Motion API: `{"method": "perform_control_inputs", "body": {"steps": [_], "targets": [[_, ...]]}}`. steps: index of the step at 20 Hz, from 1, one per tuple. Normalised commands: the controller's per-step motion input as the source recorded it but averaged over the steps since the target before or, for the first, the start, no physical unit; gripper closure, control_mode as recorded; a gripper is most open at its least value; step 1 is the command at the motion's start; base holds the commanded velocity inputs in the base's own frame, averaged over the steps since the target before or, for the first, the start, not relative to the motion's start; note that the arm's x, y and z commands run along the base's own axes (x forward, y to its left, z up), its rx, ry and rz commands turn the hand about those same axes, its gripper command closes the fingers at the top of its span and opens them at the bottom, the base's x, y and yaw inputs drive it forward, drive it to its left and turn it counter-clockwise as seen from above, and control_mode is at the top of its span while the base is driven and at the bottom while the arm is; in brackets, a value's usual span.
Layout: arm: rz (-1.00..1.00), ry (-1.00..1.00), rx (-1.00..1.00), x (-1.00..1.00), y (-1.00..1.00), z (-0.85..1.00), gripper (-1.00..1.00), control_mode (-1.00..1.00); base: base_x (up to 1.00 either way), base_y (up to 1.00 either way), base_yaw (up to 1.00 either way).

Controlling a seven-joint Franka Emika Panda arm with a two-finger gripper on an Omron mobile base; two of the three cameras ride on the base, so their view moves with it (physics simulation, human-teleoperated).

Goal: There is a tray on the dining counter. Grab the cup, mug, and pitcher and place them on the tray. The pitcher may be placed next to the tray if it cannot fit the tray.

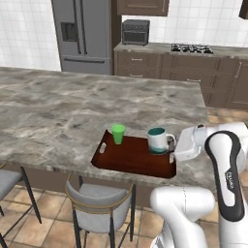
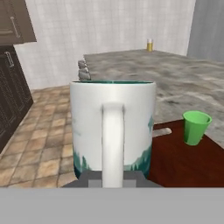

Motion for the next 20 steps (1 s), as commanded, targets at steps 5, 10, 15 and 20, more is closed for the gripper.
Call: {"method": "perform_control_inputs", "body": {"steps": [5,10,15,20], "targets": [[0.0,-0.12,0.0,0.24,0.07,-0.35,1.0,-1.0,0.0,0.0,0.0],[0.0,-0.02,0.0,0.34,0.18,-0.41,1.0,-1.0,0.0,0.0,0.0],[0.0,0.0,0.0,0.39,0.29,-0.37,1.0,-1.0,0.0,0.0,0.0],[0.0,0.0,0.0,0.44,0.28,-0.34,1.0,-1.0,0.0,0.0,0.0]]}}
